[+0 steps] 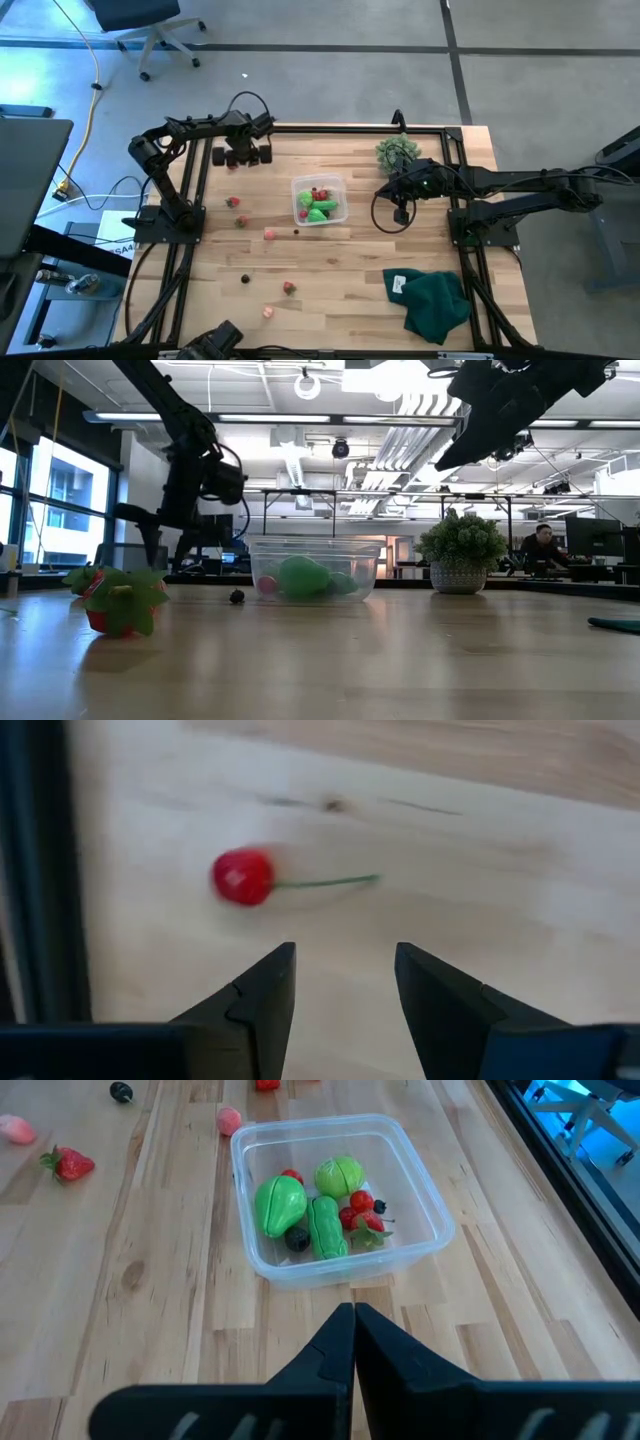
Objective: Pick and placing Produce into tupperware
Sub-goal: Put the red cherry into the transparent bin
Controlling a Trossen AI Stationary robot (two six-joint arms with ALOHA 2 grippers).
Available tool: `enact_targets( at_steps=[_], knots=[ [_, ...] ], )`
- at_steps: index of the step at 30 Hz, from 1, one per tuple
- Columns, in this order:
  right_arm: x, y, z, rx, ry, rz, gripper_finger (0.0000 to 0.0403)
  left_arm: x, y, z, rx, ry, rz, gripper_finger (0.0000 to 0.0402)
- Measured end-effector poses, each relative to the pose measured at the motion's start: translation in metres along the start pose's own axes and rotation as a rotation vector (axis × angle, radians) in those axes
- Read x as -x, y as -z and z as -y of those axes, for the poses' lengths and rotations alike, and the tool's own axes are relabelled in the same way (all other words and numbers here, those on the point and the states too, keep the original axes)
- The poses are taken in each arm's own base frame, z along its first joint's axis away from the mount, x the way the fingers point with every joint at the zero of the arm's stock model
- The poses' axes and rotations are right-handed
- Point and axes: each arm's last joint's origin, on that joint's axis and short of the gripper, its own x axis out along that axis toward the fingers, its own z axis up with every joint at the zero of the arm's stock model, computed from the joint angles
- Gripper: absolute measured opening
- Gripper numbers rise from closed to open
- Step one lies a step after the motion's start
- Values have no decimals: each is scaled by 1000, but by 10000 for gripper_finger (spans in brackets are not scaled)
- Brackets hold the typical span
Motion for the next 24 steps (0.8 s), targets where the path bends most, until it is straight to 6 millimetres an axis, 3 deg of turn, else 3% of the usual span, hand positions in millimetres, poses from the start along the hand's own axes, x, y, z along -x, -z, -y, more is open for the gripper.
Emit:
enact_targets(
  at_steps=[8, 16, 24],
  knots=[
    [0, 0, 0, 0, 0, 0, 2, 0, 1, -8, 164, -95, 16, 161],
    [0, 0, 0, 0, 0, 0, 2, -12, -19, -28, 291, -46, -104, 161],
    [0, 0, 0, 0, 0, 0, 2, -20, -20, -33, 456, -23, -160, 161]
  ],
)
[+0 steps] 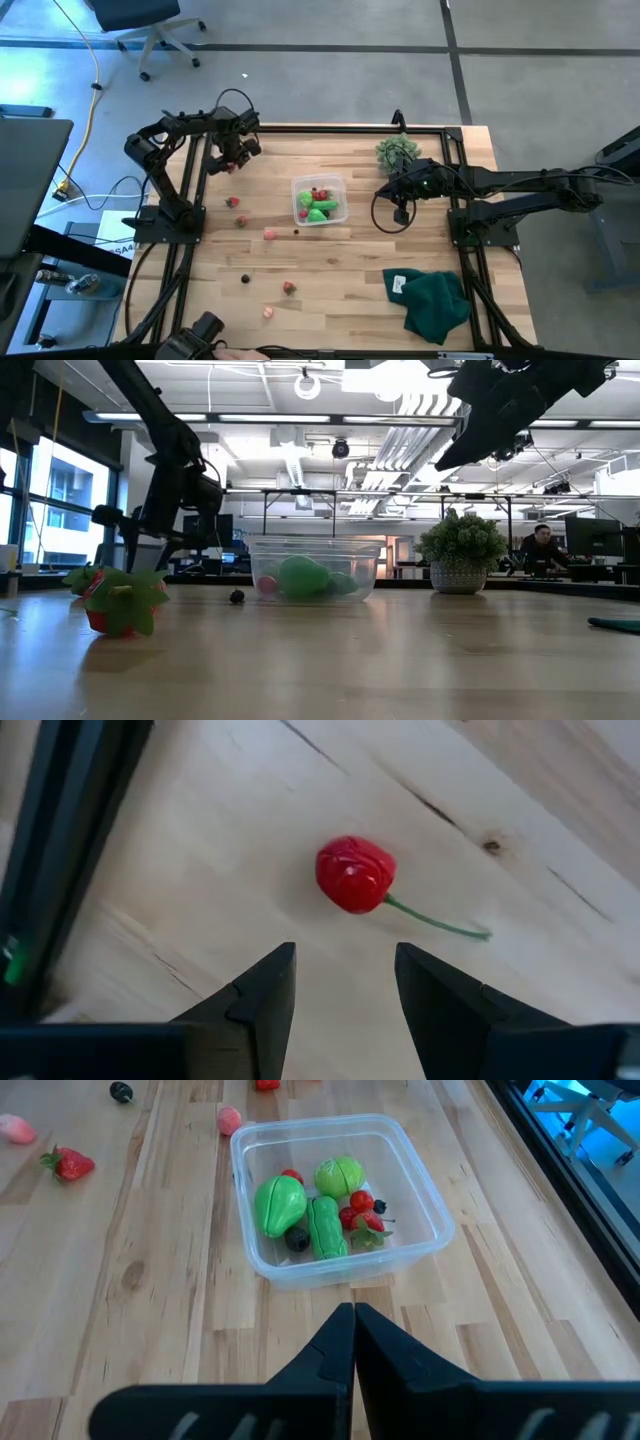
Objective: Pick and placing Produce into tupperware
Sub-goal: Put the red cherry into the transparent bin
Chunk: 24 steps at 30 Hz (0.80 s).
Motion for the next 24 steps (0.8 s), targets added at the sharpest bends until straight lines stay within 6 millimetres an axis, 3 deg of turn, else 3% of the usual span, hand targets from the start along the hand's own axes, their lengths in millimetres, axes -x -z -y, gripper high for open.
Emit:
enact_targets(
  at_steps=[17, 24],
  knots=[
    [0, 0, 0, 0, 0, 0, 2, 0, -22, -5, 164, 85, -181, 161],
    [0, 0, 0, 0, 0, 0, 2, 16, -21, -12, 224, 145, -154, 161]
  ],
)
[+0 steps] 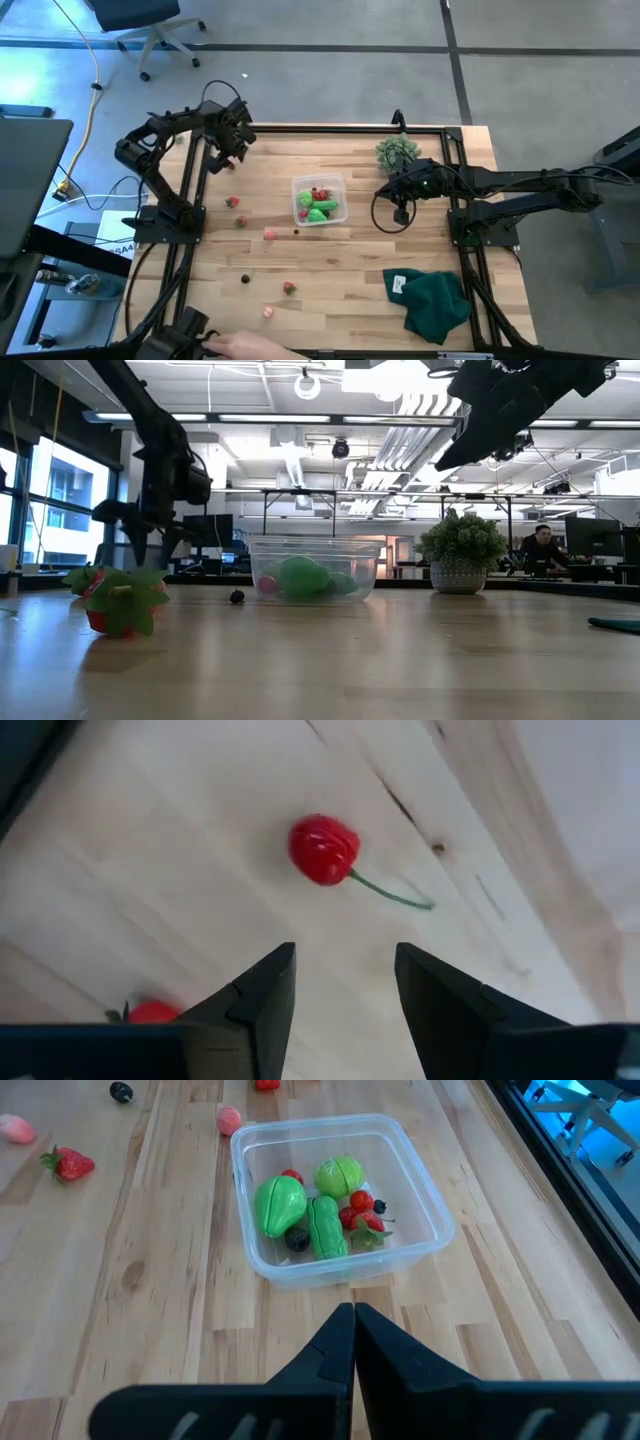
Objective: Pick and placing Produce into tupperware
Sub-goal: Put the red cherry into the transparent bin
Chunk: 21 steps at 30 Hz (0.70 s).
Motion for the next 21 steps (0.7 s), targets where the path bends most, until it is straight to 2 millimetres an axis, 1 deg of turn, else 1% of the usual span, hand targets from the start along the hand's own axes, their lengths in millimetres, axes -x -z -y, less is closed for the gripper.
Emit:
enact_targets(
  at_steps=[5, 10, 14, 16, 21],
  knots=[
    [0, 0, 0, 0, 0, 0, 2, 8, 3, -10, 217, -50, 36, 161],
    [0, 0, 0, 0, 0, 0, 2, 7, 12, -12, 408, -74, 32, 161],
    [0, 0, 0, 0, 0, 0, 2, 5, 18, -10, 568, -56, 99, 161],
    [0, 0, 0, 0, 0, 0, 2, 5, 19, -9, 598, -45, 116, 161],
    [0, 0, 0, 0, 1, 0, 2, 5, 17, -5, 590, 2, 139, 161]
  ],
)
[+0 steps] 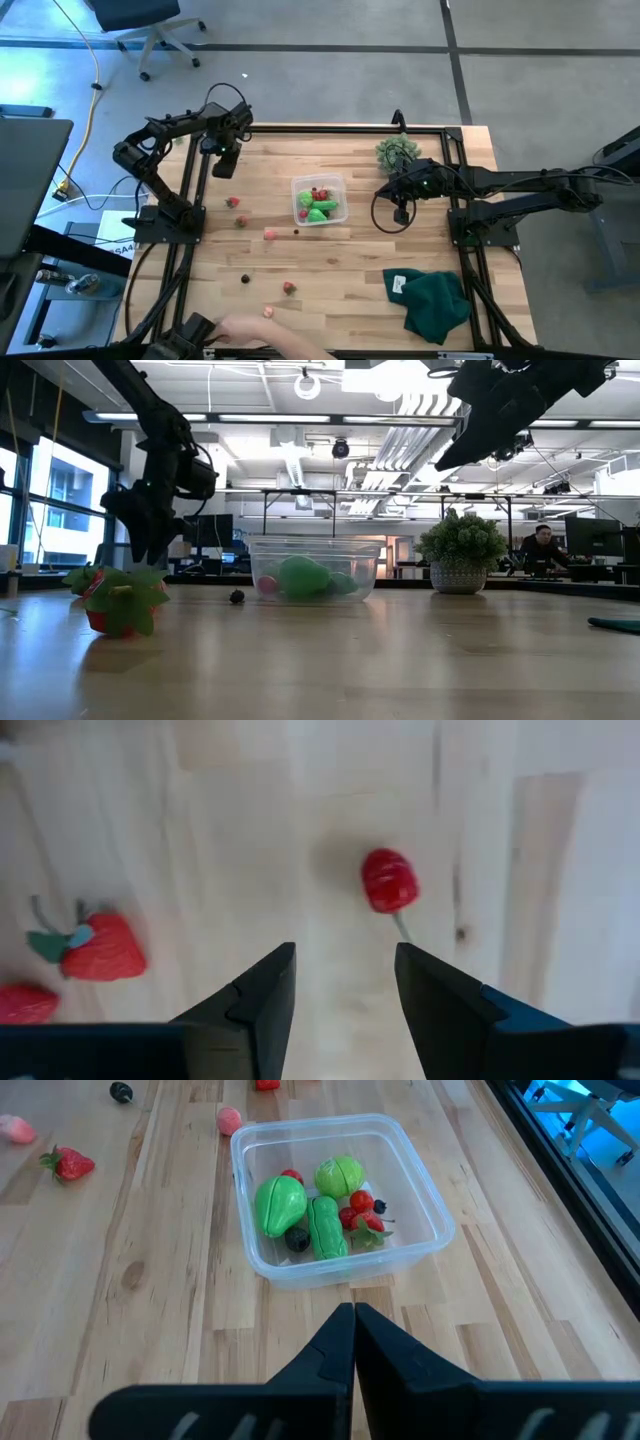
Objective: Pick and placing Produce into tupperware
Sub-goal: Put the red cherry into the transparent bin
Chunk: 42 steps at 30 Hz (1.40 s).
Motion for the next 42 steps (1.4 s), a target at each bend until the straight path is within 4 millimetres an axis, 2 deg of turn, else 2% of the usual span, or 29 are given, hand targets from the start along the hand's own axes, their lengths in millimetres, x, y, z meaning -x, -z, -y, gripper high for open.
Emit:
enact_targets(
  at_steps=[13, 18, 28, 34, 42],
  knots=[
    [0, 0, 0, 0, 0, 0, 2, -14, -6, 15, -6, -6, -12, 161],
    [0, 0, 0, 0, 0, 0, 2, -28, -10, 17, 9, 18, -51, 161],
    [0, 0, 0, 0, 0, 0, 2, -27, -9, 17, 13, 28, -74, 161],
    [0, 0, 0, 0, 0, 0, 2, -26, -5, 21, -213, 52, -166, 161],
    [0, 0, 0, 0, 0, 0, 2, -8, 2, 31, -442, 114, -249, 161]
  ],
)
